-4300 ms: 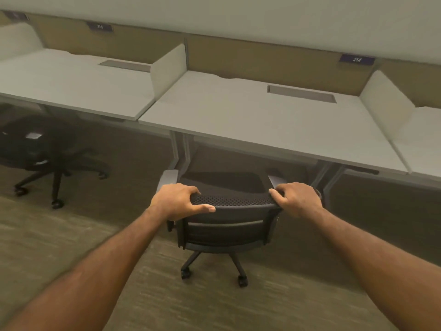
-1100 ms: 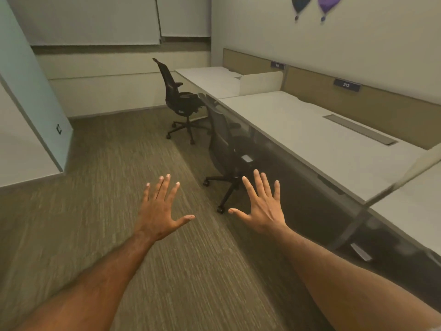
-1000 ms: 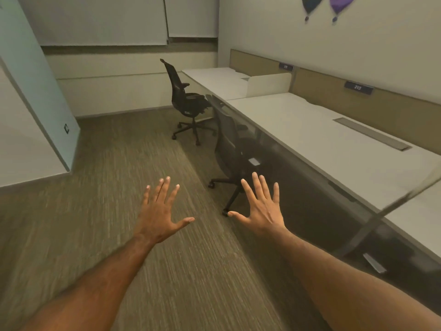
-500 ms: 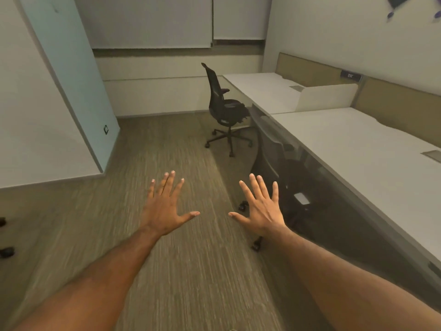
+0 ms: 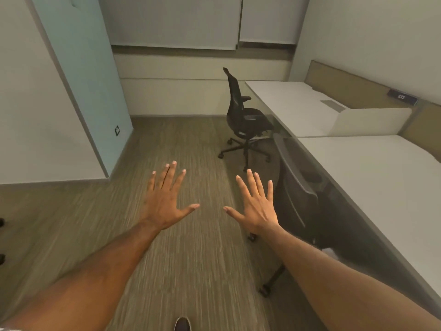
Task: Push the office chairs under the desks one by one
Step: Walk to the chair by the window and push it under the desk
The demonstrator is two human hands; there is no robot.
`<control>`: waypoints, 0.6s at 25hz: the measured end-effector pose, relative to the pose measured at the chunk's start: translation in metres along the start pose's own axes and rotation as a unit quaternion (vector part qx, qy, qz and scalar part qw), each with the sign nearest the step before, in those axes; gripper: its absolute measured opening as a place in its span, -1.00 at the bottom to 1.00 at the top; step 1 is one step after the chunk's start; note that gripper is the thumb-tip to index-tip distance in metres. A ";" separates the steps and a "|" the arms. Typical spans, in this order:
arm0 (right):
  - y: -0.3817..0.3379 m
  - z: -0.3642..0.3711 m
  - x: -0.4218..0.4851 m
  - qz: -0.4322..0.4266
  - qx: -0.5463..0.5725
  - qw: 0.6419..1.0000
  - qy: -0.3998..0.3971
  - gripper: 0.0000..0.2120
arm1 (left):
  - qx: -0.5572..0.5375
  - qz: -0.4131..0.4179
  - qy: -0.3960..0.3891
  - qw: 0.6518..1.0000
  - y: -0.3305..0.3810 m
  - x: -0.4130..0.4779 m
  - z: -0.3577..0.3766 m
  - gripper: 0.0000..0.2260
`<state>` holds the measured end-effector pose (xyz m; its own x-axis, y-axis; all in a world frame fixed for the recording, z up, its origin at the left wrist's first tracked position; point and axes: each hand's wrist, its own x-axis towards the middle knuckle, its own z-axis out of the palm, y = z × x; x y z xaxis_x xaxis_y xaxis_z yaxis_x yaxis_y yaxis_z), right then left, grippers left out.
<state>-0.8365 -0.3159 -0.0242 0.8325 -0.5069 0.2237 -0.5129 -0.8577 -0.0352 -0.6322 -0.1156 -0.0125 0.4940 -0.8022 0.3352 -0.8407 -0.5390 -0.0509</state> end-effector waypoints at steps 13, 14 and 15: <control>0.020 0.085 0.331 0.071 0.061 0.996 0.011 -0.14 | 0.019 0.063 -0.037 0.997 -0.172 0.313 0.111 -0.03; 0.019 0.090 0.352 0.075 0.065 0.995 0.005 -0.13 | 0.020 0.063 -0.040 0.997 -0.183 0.334 0.116 -0.04; 0.019 0.097 0.370 0.076 0.064 0.995 0.000 -0.13 | 0.017 0.061 -0.037 0.997 -0.192 0.353 0.123 -0.05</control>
<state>-0.5178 -0.5285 -0.0365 0.7472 -0.6321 0.2054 -0.6024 -0.7747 -0.1923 -0.2694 -0.3273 0.0002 0.4053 -0.8783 0.2536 -0.8880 -0.4442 -0.1193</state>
